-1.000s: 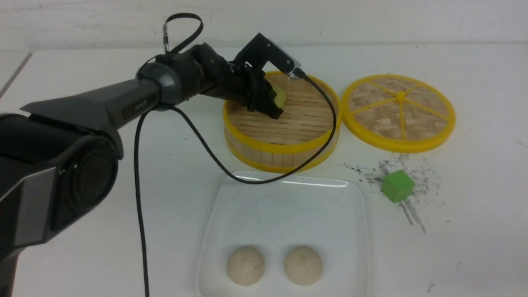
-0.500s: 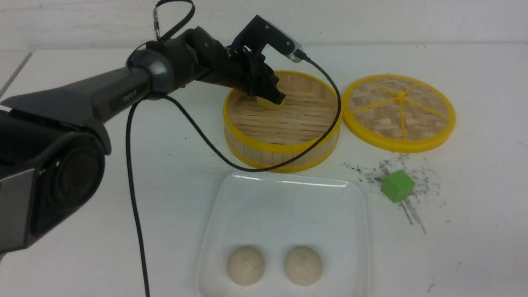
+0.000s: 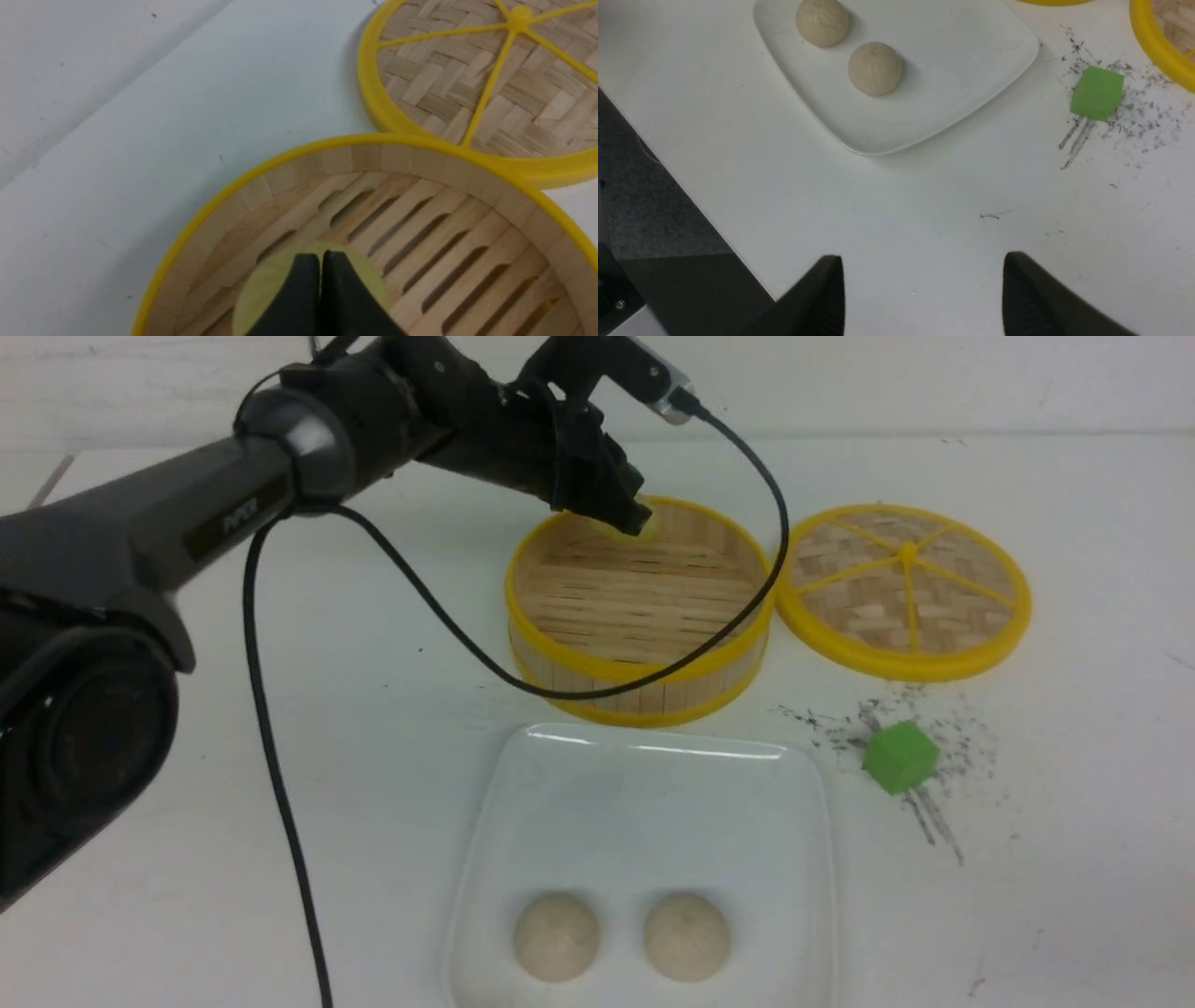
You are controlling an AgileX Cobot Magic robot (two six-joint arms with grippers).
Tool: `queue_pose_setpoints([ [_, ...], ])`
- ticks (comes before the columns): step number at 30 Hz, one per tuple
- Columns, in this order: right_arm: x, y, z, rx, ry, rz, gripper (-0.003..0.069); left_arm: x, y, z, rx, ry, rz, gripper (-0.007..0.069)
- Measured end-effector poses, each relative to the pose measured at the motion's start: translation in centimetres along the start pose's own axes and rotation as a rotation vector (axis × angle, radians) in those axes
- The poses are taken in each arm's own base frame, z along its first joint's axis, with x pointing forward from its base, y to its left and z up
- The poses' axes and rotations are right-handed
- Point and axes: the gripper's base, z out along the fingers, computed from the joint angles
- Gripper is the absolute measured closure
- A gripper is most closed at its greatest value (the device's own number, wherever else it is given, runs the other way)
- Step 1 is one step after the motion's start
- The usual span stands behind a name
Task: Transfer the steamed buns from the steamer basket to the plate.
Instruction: Use the left arm to put the steamed stuffed bun into the plate
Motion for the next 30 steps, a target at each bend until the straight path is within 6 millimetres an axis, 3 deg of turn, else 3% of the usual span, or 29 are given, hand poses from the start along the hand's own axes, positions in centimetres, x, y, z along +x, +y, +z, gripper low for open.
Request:
queue_pose_setpoints([
  [15, 0.0, -0.2, 0.0, 0.026, 0.001, -0.025, 0.0204, -2.6, -1.9, -6.3, 0.136, 0.151, -0.096, 0.062],
  [19, 0.0, -0.3, 0.0, 0.028, 0.0, -0.032, 0.0204, -3.6, -4.4, -7.2, 0.204, 0.203, -0.087, 0.0622],
  [25, 0.0, -0.3, 0.0, 0.028, 0.006, -0.032, 0.0204, -5.0, -10.0, -7.2, 0.282, 0.294, -0.037, 0.0622],
  [30, 0.3, -0.2, 0.0, 0.022, 0.035, -0.032, 0.0204, -4.9, -12.0, -7.2, 0.301, 0.377, -0.039, 0.0622],
])
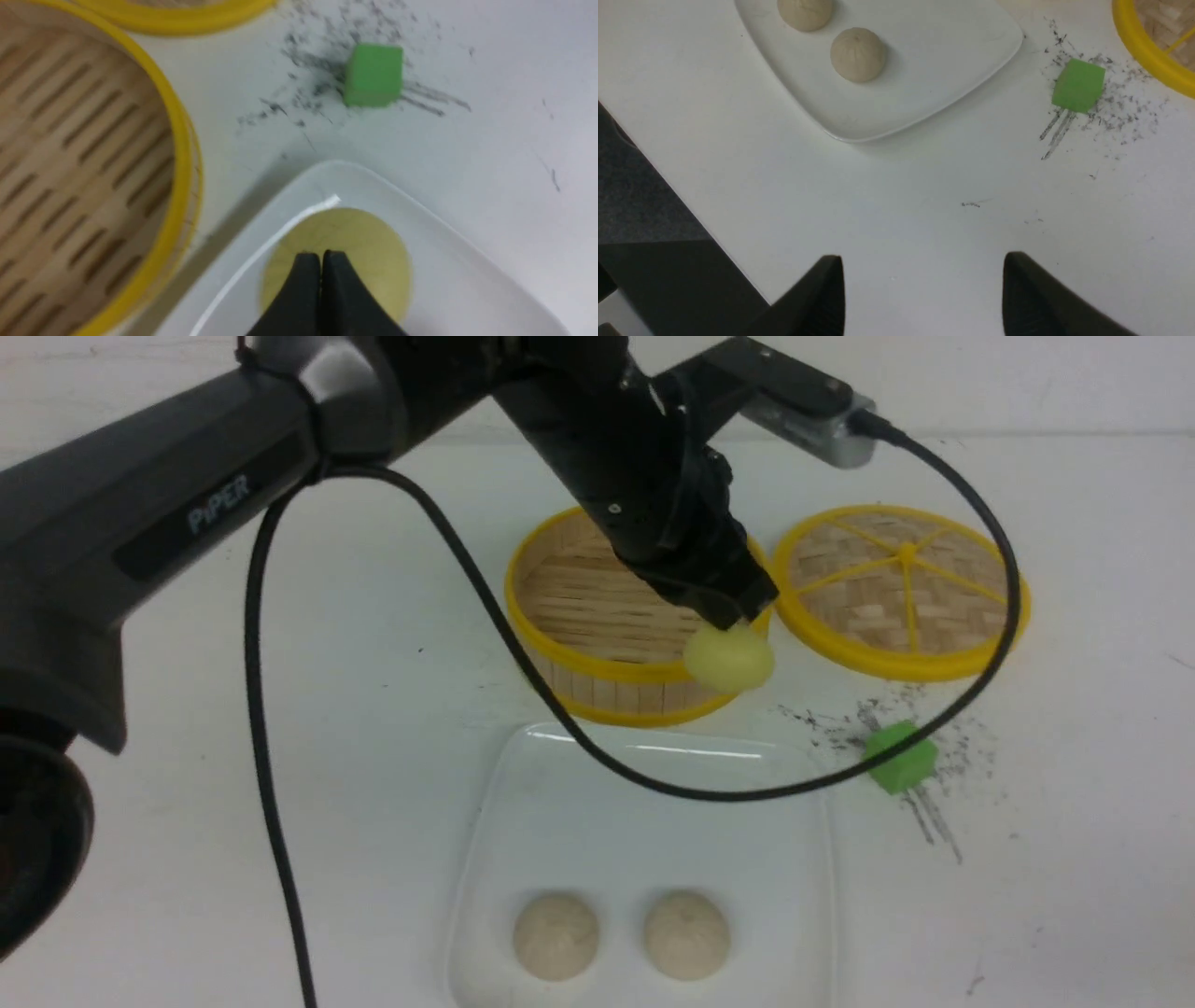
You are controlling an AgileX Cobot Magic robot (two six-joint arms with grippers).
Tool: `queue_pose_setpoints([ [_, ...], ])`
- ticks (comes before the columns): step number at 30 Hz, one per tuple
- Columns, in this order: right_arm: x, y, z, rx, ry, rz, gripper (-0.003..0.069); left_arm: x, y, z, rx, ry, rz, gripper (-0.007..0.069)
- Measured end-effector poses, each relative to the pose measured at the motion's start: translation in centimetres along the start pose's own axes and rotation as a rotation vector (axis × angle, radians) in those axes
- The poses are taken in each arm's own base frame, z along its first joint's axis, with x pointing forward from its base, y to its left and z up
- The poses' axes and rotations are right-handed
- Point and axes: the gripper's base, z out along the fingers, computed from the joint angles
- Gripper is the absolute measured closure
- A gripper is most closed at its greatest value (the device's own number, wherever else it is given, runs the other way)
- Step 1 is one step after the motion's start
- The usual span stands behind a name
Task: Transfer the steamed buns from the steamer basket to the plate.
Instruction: Use the left arm to put the steamed stuffed bun into the plate
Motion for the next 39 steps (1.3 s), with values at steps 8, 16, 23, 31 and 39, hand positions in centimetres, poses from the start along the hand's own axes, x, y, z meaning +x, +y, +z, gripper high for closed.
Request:
queue_pose_setpoints([
  [8, 0.3, 0.1, 0.0, -0.007, 0.035, -0.004, 0.0204, 0.7, -1.6, 0.1, 0.124, 0.09, -0.1, 0.0622],
  [16, 0.3, 0.1, 0.0, -0.008, 0.037, -0.025, 0.0204, 2.6, -3.0, 1.1, 0.128, 0.181, -0.131, 0.0622],
  [23, 0.5, 0.1, 0.0, -0.011, 0.051, -0.03, 0.0204, 6.5, -3.6, 4.3, 0.142, 0.264, -0.141, 0.0622],
  [31, 0.4, 0.3, 0.0, -0.035, 0.045, -0.024, 0.0204, 6.8, -2.9, 5.1, 0.067, 0.149, -0.095, 0.0622],
  [39, 0.4, 0.6, 0.0, -0.062, 0.039, -0.014, 0.0204, 6.7, -1.6, 5.0, 0.021, 0.104, -0.076, 0.0622],
])
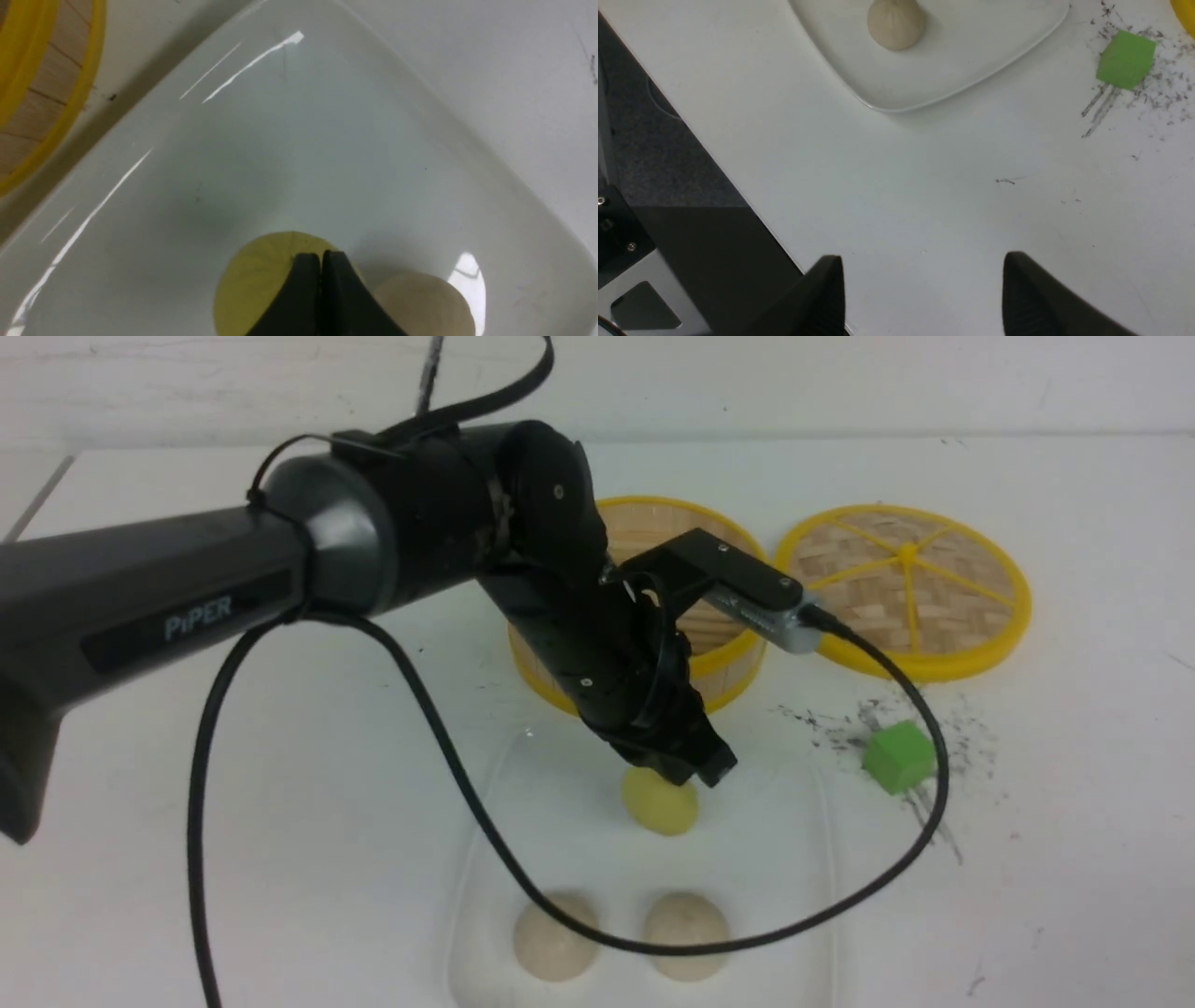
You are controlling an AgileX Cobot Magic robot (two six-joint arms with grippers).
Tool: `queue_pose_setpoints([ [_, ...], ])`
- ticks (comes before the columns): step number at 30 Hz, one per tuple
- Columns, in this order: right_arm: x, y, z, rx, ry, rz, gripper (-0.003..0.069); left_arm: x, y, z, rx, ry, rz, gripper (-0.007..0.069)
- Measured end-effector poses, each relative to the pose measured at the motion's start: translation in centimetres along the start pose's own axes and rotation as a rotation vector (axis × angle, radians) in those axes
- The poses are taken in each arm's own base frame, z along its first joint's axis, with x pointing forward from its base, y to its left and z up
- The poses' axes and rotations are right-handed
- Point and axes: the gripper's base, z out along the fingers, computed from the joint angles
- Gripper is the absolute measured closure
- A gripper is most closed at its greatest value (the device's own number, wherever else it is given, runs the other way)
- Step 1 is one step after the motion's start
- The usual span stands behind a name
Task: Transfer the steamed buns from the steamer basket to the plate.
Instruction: Use the left arm to put the steamed stuffed bun into the plate
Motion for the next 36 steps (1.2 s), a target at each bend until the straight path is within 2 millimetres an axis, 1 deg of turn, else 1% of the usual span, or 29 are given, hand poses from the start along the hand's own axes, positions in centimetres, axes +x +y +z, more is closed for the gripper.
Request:
queue_pose_setpoints([
  [4, 0.0, 0.0, 0.0, -0.004, -0.001, 0.001, 0.0204, 0.1, 0.6, -0.1, -0.009, -0.004, -0.006, 0.0622],
  [8, 0.0, 0.1, 0.0, -0.012, -0.003, 0.004, 0.0204, 0.4, 0.8, 0.2, -0.02, -0.006, -0.002, 0.0622],
  [14, 0.0, 0.2, 0.0, -0.019, -0.005, 0.006, 0.0204, 2.3, 0.8, 1.8, -0.015, 0.035, -0.01, 0.0622],
  [19, 0.0, 0.2, -0.1, -0.018, -0.008, 0.002, 0.0204, 3.2, 0.8, 2.7, -0.017, 0.027, -0.017, 0.0622],
  [23, 0.0, 0.2, -0.1, -0.024, -0.009, 0.003, 0.0204, 3.5, 0.9, 3.1, -0.028, 0.012, -0.023, 0.0622],
  [30, 0.0, 0.3, -0.1, -0.035, -0.012, -0.006, 0.0204, 3.4, 0.9, 3.1, -0.024, 0.003, -0.03, 0.062],
  [34, 0.0, 0.3, -0.1, -0.036, -0.012, -0.008, 0.0204, 3.5, 0.8, 3.1, -0.011, 0.018, -0.033, 0.0603],
  [36, 0.0, 0.3, -0.1, -0.036, -0.012, -0.008, 0.0204, 3.7, 0.6, 3.1, 0.005, 0.042, -0.035, 0.0561],
])
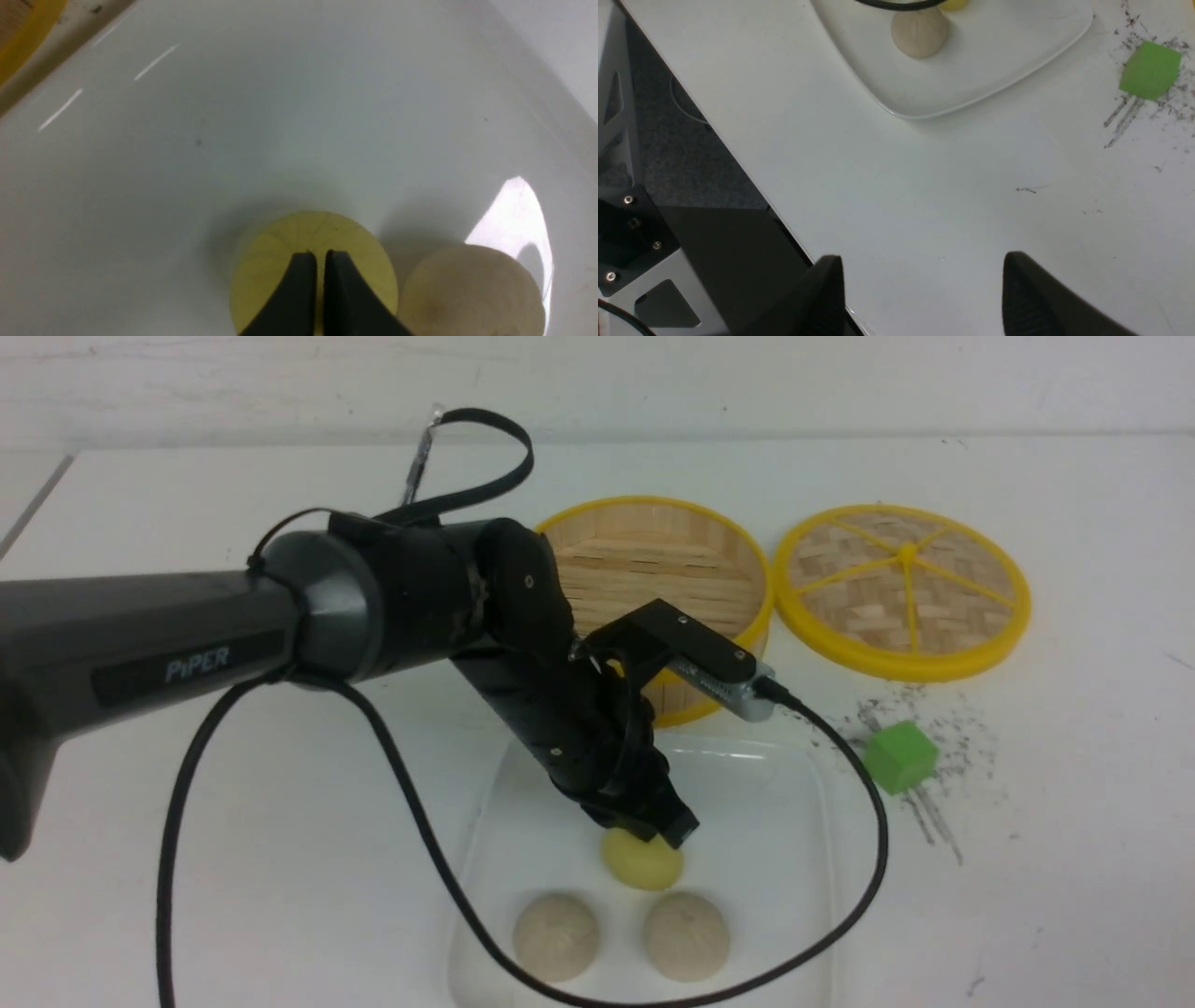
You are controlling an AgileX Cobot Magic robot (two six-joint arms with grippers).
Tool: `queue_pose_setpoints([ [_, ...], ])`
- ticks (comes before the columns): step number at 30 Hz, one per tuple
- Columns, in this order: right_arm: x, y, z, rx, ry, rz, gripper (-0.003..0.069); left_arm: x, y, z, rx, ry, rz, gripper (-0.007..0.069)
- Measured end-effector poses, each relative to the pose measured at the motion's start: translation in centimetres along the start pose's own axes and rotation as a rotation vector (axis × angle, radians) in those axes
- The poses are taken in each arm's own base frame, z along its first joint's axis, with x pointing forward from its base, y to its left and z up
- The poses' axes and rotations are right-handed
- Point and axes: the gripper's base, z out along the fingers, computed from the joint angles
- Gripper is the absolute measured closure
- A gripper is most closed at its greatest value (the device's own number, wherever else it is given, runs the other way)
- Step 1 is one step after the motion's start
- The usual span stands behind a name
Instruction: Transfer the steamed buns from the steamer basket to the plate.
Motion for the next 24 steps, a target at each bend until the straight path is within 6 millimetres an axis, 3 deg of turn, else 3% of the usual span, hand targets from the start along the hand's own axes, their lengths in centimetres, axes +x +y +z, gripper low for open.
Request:
queue_pose_setpoints([
  [10, 0.0, 0.0, 0.0, 0.0, 0.0, -0.003, 0.0204, 0.3, -0.1, 0.0, 0.013, 0.03, -0.038, 0.0176],
  [19, 0.0, 0.0, 0.0, 0.0, -0.001, -0.003, 0.0204, 0.1, 0.1, -0.5, -0.021, 0.017, -0.042, 0.013],
  [24, 0.0, 0.0, 0.0, 0.0, -0.001, -0.003, 0.0204, -1.4, -0.2, -3.4, -0.059, -0.086, -0.014, 0.0129],
])
